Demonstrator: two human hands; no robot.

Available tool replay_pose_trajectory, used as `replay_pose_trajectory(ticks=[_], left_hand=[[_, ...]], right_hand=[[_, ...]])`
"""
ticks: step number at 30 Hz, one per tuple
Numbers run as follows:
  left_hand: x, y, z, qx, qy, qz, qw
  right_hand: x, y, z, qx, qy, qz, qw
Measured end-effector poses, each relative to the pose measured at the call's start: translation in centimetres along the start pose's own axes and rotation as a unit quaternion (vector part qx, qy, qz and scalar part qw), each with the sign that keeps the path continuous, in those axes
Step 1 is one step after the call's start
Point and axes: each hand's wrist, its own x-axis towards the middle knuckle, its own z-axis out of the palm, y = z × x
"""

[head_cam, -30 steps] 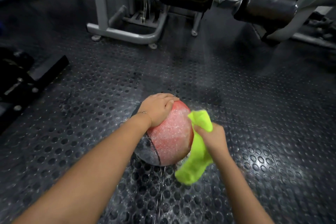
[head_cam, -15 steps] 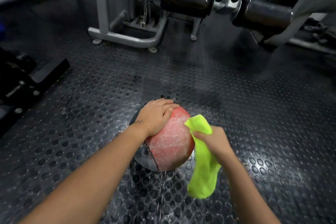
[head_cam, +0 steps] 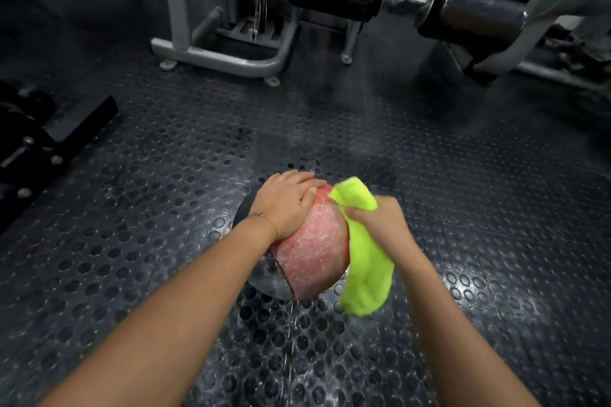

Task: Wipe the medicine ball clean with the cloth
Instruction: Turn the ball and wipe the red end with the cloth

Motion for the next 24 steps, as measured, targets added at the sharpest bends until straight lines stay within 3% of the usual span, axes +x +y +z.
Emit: replay_pose_trajectory(ticks=[8, 14, 20, 24], left_hand=[[-0.4, -0.2, -0.1, -0.01, -0.002, 0.0, 1.0], [-0.4, 0.8, 0.4, 0.022, 0.0, 0.007, 1.0], [0.1, 1.3, 0.3, 0.023, -0.014, 0.012, 1.0], [0.1, 2.0, 0.7, 0.041, -0.012, 0.015, 0.999]], right_hand=[[-2.5, 1.8, -0.5, 0.016, -0.017, 0.013, 1.0], [1.7, -2.2, 0.9, -0.06, 0.006, -0.038, 0.997], [-2.0, 1.3, -1.1, -0.006, -0.019, -0.003, 1.0], [1.1, -0.4, -1.0, -0.062, -0.008, -0.007, 0.998]])
